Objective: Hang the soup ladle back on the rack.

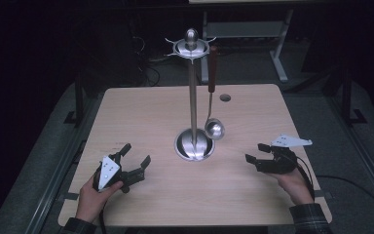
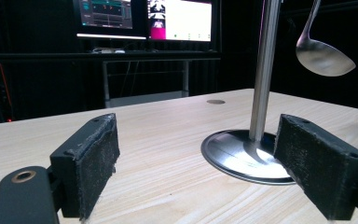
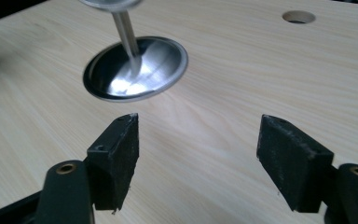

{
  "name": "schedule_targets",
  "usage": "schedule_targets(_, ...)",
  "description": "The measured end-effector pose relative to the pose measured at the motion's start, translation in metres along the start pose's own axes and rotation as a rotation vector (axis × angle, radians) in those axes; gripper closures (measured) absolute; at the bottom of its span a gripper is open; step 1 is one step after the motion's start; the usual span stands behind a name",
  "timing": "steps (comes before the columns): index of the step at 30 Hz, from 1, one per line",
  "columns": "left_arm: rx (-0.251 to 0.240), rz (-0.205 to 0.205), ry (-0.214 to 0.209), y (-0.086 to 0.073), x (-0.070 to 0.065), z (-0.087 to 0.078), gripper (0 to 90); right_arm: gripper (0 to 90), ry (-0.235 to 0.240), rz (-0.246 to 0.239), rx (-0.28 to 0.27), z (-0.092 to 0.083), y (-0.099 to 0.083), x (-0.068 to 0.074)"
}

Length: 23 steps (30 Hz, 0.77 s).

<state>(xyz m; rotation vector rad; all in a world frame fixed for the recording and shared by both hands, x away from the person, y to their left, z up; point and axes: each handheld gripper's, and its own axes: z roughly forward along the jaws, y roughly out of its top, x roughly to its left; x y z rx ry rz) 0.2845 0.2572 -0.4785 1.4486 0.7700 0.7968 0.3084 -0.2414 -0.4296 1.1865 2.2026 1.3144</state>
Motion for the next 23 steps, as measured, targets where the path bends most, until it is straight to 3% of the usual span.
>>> schedule_targets(14,-0.004,-0.009,-0.002,0.000,-0.001,-0.001,13.5,17.6,-0.117,0.029,0.044,-0.004,-0.039,-0.002)
schedule_targets(23,-0.006,-0.009,-0.003,0.000,-0.001,-0.001,13.5,14.4,-0.138,0.041,0.065,-0.003,-0.045,-0.005)
